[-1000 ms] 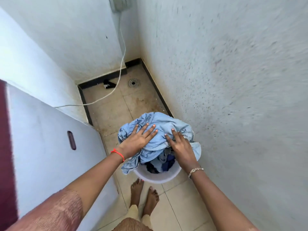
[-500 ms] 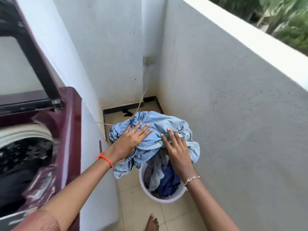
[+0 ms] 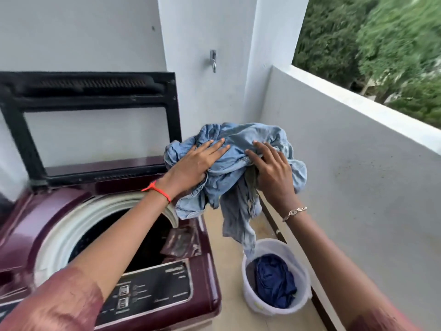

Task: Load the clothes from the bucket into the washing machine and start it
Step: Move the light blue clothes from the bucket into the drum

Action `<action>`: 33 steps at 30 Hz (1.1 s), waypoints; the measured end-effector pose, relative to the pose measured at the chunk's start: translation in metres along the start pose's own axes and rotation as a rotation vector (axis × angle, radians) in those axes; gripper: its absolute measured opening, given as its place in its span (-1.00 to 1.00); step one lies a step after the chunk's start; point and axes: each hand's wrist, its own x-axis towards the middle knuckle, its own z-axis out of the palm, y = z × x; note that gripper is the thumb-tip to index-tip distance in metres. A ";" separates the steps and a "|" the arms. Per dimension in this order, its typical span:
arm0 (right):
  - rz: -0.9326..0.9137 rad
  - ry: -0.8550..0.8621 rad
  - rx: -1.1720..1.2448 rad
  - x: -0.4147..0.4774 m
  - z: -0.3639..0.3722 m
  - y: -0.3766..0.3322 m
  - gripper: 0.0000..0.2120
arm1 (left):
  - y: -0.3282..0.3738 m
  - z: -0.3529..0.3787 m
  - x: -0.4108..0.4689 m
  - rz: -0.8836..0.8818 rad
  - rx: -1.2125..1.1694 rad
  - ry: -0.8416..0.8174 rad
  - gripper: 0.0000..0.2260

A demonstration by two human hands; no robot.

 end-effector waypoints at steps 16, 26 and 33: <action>-0.053 -0.038 0.204 -0.019 0.006 -0.162 -0.57 | -0.061 -0.034 -0.157 -0.127 0.094 -0.117 -0.19; 0.087 -0.665 0.492 -0.072 0.055 -0.137 -0.49 | -0.053 0.034 -0.161 -0.173 0.102 -0.335 -0.25; 0.007 -1.023 0.443 -0.084 0.073 -0.131 0.22 | -0.054 0.058 -0.167 -0.240 0.040 -0.377 -0.23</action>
